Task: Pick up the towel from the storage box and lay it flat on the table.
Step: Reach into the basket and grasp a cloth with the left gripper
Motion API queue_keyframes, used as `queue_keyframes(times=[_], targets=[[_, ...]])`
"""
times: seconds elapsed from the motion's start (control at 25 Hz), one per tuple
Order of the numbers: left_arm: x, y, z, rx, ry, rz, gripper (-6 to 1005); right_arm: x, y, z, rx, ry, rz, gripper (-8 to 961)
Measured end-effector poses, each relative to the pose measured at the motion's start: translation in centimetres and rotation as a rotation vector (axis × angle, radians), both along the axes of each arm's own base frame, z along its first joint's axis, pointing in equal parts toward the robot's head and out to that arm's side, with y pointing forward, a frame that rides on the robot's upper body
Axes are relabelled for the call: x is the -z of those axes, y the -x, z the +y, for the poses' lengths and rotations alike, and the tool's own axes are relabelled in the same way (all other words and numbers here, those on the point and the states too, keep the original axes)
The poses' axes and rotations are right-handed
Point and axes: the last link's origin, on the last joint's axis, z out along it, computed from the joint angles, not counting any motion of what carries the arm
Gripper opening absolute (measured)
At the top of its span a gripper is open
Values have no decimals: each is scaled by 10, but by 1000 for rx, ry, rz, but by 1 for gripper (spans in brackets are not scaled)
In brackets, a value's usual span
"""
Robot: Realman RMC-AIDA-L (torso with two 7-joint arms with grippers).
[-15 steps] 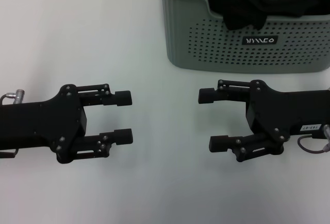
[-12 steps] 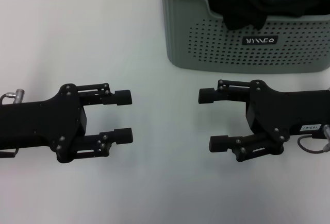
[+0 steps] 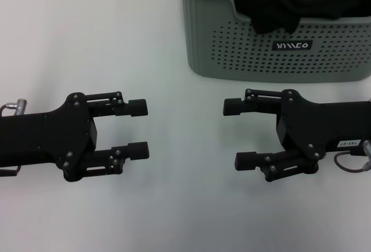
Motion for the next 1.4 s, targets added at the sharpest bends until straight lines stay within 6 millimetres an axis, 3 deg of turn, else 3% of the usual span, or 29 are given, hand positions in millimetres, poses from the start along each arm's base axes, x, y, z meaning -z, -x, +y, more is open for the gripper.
queue_keyframes(times=[0.36,0.6,0.76,0.92,1.12,1.28,1.4], targets=[[-4,0,2,-5,-25,-13,634,0,-1,-1,7,-4,4,855],[-21,-12,17,-18,-104,-76,634,3,-8,3,56,-45,-21,855],[-38,-36,46,-79,-183,-98,633,6,-18,6,116,-86,-42,854],[-42,-80,83,-120,-227,-56,633,10,-25,3,154,-95,-53,853],[-16,-130,130,-187,-244,86,633,14,-31,-4,188,-91,-46,853],[11,-152,165,-284,-313,236,633,17,-39,-13,230,-92,-33,852],[25,-163,179,-333,-370,300,633,19,-39,-14,239,-91,-32,852]])
